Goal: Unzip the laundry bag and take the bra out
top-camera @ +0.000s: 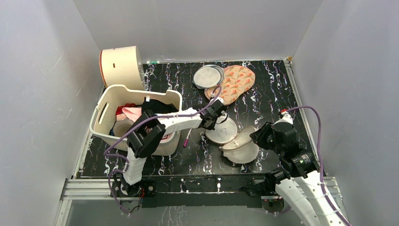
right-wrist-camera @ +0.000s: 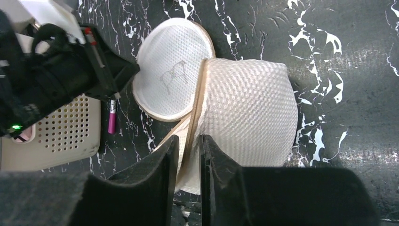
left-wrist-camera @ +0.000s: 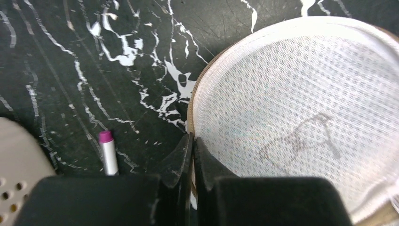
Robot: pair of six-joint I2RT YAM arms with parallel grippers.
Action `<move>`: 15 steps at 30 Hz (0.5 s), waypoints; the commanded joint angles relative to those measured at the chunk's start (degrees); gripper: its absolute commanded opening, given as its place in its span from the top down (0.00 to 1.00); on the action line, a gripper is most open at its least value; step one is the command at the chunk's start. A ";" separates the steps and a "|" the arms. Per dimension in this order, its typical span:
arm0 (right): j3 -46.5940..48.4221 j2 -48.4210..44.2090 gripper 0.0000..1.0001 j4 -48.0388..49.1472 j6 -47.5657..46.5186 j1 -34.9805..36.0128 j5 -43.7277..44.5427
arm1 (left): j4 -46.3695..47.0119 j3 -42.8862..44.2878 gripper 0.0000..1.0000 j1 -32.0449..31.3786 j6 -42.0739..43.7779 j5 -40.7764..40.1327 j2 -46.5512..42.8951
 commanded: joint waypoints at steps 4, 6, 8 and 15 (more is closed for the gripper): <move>0.92 0.68 0.71 3.82 -1.27 0.29 -1.59 | 0.34 -1.49 1.00 0.25 2.65 -2.20 -14.89; 1.19 0.77 0.66 3.67 -1.47 0.22 -1.78 | 0.68 -1.93 1.00 0.20 2.96 -2.44 -17.38; 1.56 0.74 0.62 3.48 -1.63 0.25 -1.67 | 1.31 -2.27 1.00 0.21 3.90 -2.78 -19.76; 2.65 0.49 0.48 3.56 -1.78 0.24 -2.13 | 8.34 -5.55 1.00 -1.77 10.76 -2.77 -29.01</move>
